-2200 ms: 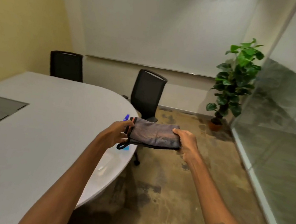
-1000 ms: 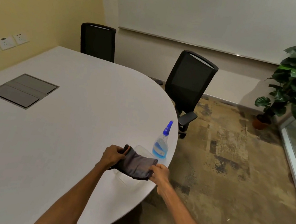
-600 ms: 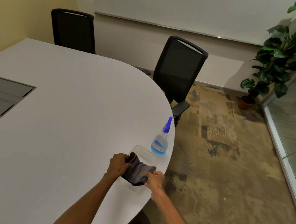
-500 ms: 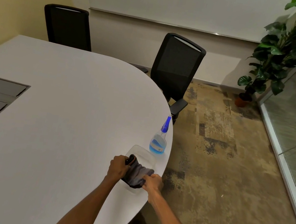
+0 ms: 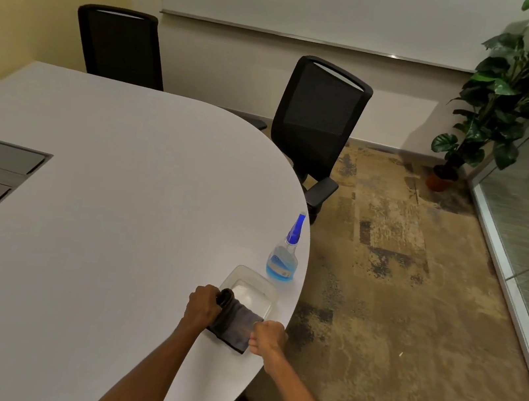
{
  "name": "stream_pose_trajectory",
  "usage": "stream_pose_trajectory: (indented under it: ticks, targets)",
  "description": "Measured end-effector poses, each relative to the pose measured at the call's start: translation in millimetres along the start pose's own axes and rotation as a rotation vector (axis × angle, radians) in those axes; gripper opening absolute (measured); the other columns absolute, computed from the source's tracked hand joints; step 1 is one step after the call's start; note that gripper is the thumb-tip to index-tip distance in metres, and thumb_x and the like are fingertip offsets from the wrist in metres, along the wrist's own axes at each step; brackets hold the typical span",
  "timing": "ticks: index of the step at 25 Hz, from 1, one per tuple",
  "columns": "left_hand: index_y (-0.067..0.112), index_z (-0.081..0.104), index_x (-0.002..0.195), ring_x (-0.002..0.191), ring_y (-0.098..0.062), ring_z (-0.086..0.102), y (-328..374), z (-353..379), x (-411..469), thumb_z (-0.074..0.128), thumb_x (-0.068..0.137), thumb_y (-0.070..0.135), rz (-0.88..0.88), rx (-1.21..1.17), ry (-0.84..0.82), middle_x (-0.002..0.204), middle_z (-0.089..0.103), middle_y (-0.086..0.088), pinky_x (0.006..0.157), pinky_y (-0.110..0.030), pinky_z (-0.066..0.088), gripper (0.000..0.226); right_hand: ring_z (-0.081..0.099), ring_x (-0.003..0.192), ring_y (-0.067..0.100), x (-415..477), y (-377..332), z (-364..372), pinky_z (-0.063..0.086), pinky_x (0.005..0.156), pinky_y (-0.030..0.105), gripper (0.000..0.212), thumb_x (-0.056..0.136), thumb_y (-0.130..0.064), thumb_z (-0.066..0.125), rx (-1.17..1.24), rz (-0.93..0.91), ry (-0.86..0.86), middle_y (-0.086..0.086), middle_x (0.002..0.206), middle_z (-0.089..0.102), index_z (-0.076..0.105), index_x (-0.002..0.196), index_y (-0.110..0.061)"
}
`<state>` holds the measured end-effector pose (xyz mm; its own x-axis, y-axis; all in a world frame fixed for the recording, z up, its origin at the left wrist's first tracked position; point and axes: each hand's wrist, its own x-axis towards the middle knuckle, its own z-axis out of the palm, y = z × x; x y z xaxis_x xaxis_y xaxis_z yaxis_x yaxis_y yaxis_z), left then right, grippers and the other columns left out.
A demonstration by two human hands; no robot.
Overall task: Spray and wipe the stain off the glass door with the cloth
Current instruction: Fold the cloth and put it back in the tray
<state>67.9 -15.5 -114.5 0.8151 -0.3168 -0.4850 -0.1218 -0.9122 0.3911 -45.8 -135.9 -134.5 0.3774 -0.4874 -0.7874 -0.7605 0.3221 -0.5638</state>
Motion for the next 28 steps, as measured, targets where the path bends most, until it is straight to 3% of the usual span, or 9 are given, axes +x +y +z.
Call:
stream_pose_trajectory:
  ticks: [4,8,12,22,28]
  targets:
    - [0.006,0.070,0.127,0.113,-0.030,0.069,1,-5,5,0.059,0.095,0.002,0.012,-0.047,0.063,0.124,0.073,-0.014,0.096,-0.034,0.055,0.034,0.071,0.105,0.031,7,-23,-9,0.060,0.092,0.040,0.020,0.098,-0.015,0.064,-0.124,-0.190,0.187,0.016,0.113,0.072,0.068,0.114,-0.003]
    - [0.017,0.076,0.121,0.110,-0.029,0.070,4,-10,9,0.059,0.099,0.015,0.048,-0.079,0.145,0.121,0.075,-0.008,0.092,-0.036,0.056,0.028,0.055,0.130,0.029,13,-73,-34,0.050,0.107,0.038,0.040,0.098,-0.004,0.062,0.003,-0.415,0.259,0.015,0.143,0.050,0.053,0.137,-0.003]
    - [0.020,0.076,0.120,0.112,-0.030,0.069,-3,-4,9,0.054,0.103,0.027,0.073,-0.083,0.094,0.121,0.076,-0.006,0.096,-0.038,0.056,0.029,0.039,0.146,0.028,20,-127,-45,0.037,0.117,0.038,0.074,0.095,-0.015,0.070,-0.083,-0.509,0.168,0.009,0.160,0.033,0.028,0.156,-0.011]
    - [0.018,0.067,0.137,0.126,-0.022,0.065,-25,9,-9,0.052,0.106,0.024,0.141,-0.135,0.072,0.137,0.069,-0.003,0.109,-0.031,0.049,0.035,0.055,0.130,0.034,28,-155,-43,0.045,0.112,0.040,0.047,0.100,-0.015,0.061,-0.154,-0.566,0.192,0.019,0.140,0.055,0.044,0.142,-0.002]
    - [0.017,0.068,0.136,0.130,-0.019,0.063,-35,3,-13,0.054,0.104,0.019,0.149,-0.169,0.104,0.138,0.069,-0.001,0.111,-0.030,0.046,0.035,0.065,0.105,0.033,8,-151,-39,0.054,0.095,0.038,0.036,0.099,-0.022,0.065,-0.169,-0.740,0.340,0.021,0.118,0.068,0.059,0.125,0.003]
